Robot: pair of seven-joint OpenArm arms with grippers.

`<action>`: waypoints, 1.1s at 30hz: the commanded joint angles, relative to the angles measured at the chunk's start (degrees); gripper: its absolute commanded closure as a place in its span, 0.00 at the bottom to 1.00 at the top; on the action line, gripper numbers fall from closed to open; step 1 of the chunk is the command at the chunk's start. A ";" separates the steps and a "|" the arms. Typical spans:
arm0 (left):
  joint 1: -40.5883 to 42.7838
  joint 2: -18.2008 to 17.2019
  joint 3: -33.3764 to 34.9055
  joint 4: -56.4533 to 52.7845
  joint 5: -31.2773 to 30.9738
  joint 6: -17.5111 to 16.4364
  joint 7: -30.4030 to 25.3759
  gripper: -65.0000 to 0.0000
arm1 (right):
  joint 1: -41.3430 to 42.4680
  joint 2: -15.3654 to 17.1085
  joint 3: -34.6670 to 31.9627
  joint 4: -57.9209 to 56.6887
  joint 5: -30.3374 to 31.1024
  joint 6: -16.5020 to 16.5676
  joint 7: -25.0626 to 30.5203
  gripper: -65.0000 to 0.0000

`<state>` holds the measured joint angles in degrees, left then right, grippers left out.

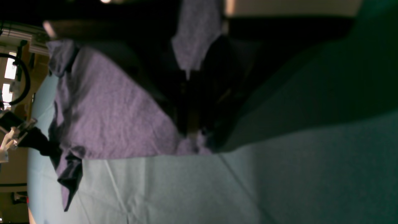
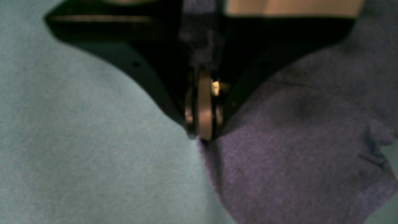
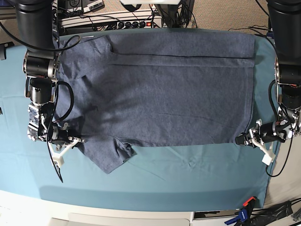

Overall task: Fold the T-shirt properly
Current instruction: 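Lower the right gripper onto the hem corner by the sleeve and pinch it, then lift the hem with both grippers and fold it toward the shoulder edge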

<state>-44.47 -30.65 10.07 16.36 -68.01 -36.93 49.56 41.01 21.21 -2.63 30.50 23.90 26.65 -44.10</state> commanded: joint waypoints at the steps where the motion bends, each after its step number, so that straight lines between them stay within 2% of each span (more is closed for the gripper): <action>1: -1.88 -0.94 -0.11 0.68 -1.29 -0.63 -0.42 1.00 | 1.36 0.39 0.11 0.59 -0.59 0.11 -0.90 1.00; 13: -1.88 -0.94 -0.11 0.68 -1.27 -0.63 -0.42 1.00 | 1.36 0.39 0.11 0.68 -0.57 1.51 -0.22 1.00; 20: -1.88 -0.96 -0.11 0.68 -1.33 -0.63 0.22 1.00 | 0.96 0.42 0.11 3.17 -0.33 3.80 -0.52 1.00; 27: -1.90 -1.44 -0.11 0.68 -6.75 -0.72 5.27 1.00 | -4.13 0.90 0.11 14.03 -0.35 4.85 -3.06 1.00; 30: -1.90 -2.40 -0.11 0.68 -9.05 -3.06 7.10 1.00 | -7.50 1.66 0.11 19.87 -0.33 4.85 -3.87 1.00; 33: -1.88 -3.67 -0.11 0.68 -11.56 -3.07 9.64 1.00 | -10.88 2.93 0.11 25.16 -0.33 4.83 -3.96 1.00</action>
<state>-44.47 -33.26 10.07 16.38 -78.26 -39.48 59.61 28.29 23.07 -2.81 54.76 22.96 31.24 -48.93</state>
